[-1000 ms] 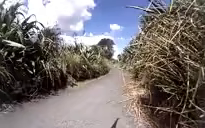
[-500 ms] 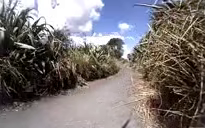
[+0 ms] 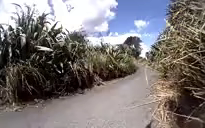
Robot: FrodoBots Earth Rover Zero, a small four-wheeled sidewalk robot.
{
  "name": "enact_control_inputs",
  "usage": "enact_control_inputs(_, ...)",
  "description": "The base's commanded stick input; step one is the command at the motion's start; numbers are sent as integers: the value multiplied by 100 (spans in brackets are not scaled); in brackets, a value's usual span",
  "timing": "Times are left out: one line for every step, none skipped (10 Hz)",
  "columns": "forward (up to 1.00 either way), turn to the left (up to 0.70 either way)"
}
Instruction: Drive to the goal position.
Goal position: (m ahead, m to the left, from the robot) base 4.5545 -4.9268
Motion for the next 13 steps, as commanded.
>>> enact_control_inputs(0,0)
enact_control_inputs(0,0)
enact_control_inputs(0,0)
enact_control_inputs(0,-12)
enact_control_inputs(0,-24)
enact_control_inputs(0,-27)
enact_control_inputs(0,-28)
enact_control_inputs(0,-26)
enact_control_inputs(0,-23)
enact_control_inputs(6,-11)
enact_control_inputs(12,-3)
enact_control_inputs(16,0)
enact_control_inputs(15,0)
